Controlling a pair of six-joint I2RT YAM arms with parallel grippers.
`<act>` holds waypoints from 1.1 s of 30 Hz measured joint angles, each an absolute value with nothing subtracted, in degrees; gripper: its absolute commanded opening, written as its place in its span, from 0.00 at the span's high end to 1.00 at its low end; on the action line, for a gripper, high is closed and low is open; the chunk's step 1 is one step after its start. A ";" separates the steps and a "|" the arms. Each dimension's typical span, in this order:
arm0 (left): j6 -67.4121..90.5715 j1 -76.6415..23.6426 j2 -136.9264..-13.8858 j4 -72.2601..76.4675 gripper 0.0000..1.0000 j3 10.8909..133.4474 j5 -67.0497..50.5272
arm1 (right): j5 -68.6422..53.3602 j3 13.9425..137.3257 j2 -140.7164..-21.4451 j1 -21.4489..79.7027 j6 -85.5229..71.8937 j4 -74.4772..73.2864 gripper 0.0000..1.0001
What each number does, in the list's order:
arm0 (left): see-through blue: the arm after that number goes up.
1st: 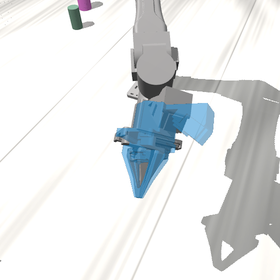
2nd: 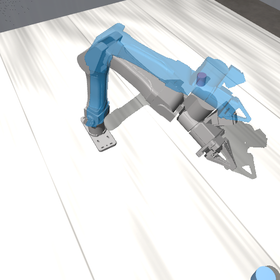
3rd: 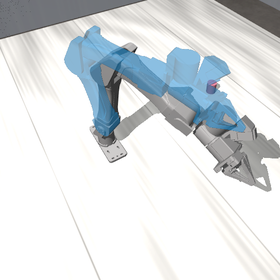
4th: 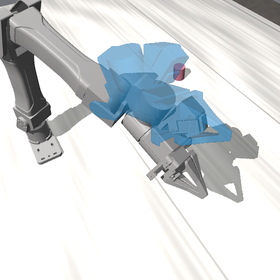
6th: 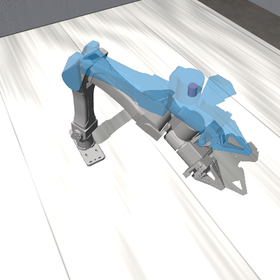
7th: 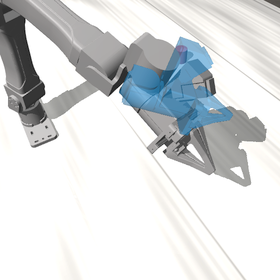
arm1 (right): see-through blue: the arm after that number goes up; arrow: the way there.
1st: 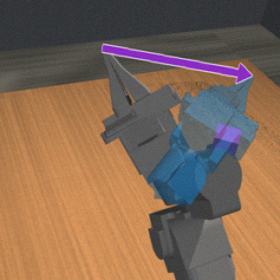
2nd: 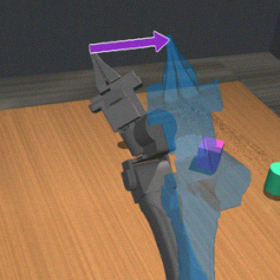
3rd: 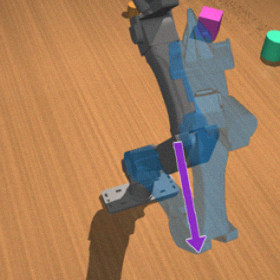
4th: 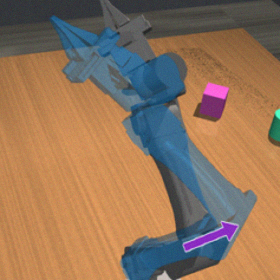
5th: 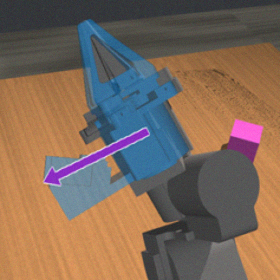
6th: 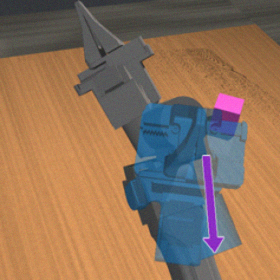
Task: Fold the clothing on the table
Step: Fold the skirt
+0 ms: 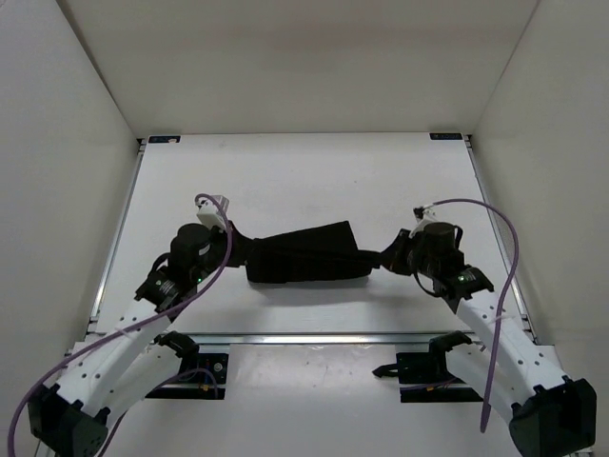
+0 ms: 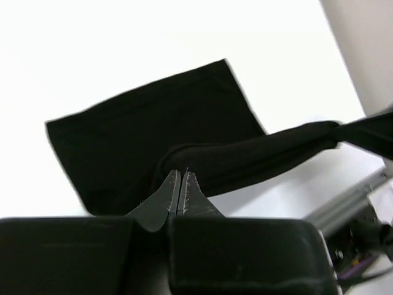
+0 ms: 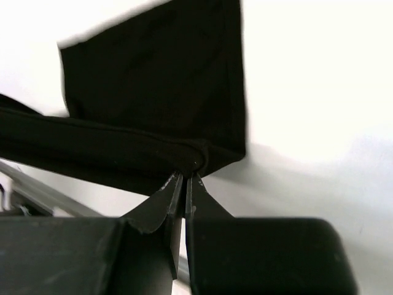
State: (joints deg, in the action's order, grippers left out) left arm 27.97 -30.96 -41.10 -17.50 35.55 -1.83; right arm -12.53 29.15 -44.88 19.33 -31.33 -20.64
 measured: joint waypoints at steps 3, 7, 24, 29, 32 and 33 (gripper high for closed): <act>28.71 -27.90 -47.05 -15.53 1.00 36.12 -2.90 | -16.49 33.85 -50.41 14.15 -29.67 -18.24 1.00; 30.02 -27.44 -55.22 -13.52 1.00 36.21 -1.93 | -19.33 38.89 -60.49 12.10 -27.79 -14.96 1.00; 33.06 -24.18 -61.54 -8.19 1.00 33.65 1.52 | -24.56 59.27 -93.25 14.17 -24.62 -9.13 1.00; 29.74 -18.87 -69.47 -10.39 1.00 45.56 -1.87 | -26.02 66.37 -93.58 11.94 -23.86 -12.69 1.00; 26.00 -17.76 -78.56 -14.13 1.00 63.13 -1.78 | -25.54 76.29 -93.60 10.70 -22.70 -14.61 1.00; 24.53 -18.09 -80.99 -14.98 1.00 69.34 -0.99 | -24.84 79.79 -93.27 10.28 -22.17 -14.61 1.00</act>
State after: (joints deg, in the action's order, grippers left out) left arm 24.53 -18.09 -80.99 -14.98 69.34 -0.99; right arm -24.84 79.79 -93.27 10.28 -22.17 -14.61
